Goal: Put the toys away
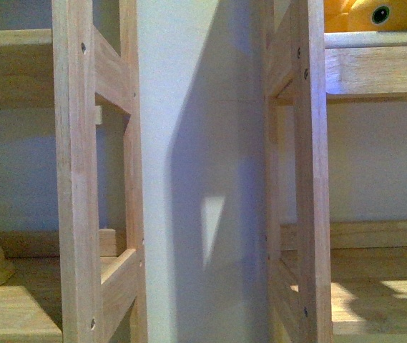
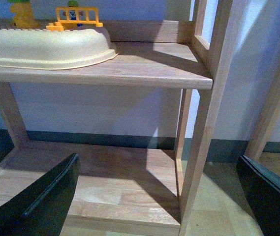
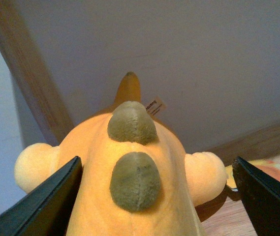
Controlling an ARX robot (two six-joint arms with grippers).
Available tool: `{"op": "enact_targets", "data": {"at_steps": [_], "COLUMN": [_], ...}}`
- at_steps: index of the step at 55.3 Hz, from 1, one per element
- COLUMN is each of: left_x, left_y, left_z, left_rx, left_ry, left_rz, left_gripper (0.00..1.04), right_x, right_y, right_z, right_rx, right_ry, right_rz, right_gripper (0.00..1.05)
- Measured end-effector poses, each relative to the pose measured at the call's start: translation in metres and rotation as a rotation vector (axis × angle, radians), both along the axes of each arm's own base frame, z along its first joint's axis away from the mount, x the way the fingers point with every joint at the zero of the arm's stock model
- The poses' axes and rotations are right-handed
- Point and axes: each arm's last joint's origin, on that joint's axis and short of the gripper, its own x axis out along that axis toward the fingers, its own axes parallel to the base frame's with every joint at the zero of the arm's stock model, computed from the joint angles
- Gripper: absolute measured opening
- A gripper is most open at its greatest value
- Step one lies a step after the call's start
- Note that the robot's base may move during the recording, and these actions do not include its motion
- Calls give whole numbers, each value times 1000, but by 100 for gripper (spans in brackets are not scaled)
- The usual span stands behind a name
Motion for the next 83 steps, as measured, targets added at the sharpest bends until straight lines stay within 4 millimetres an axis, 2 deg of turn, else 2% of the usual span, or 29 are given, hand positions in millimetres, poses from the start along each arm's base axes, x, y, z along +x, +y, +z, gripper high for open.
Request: {"op": "enact_targets", "data": {"at_steps": [3, 11, 20, 31, 41, 51, 60, 66, 73, 83], "left_x": [0, 0, 0, 0, 0, 0, 0, 0, 0, 0], "left_y": [0, 0, 0, 0, 0, 0, 0, 0, 0, 0], "left_z": [0, 0, 0, 0, 0, 0, 0, 0, 0, 0], "left_rx": [0, 0, 0, 0, 0, 0, 0, 0, 0, 0], "left_ry": [0, 0, 0, 0, 0, 0, 0, 0, 0, 0], "left_rz": [0, 0, 0, 0, 0, 0, 0, 0, 0, 0], "left_gripper": [98, 98, 98, 98, 98, 98, 98, 98, 98, 98], "right_x": [-1, -7, -29, -84, -142, -218, -266, -275, -271, -270], "right_y": [0, 1, 4, 8, 4, 2, 5, 9, 10, 29], "right_z": [2, 9, 18, 32, 25, -11, -55, -81, -116, -179], "right_rx": [-5, -39, -94, -174, -199, -247, -269, -253, -209, -99], "right_ry": [-6, -17, -72, -164, -181, -165, -111, -89, -22, 77], "right_rz": [-19, -94, -168, -212, -254, -300, -303, -284, -211, -32], "right_gripper": [100, 98, 98, 98, 98, 98, 98, 98, 98, 98]}}
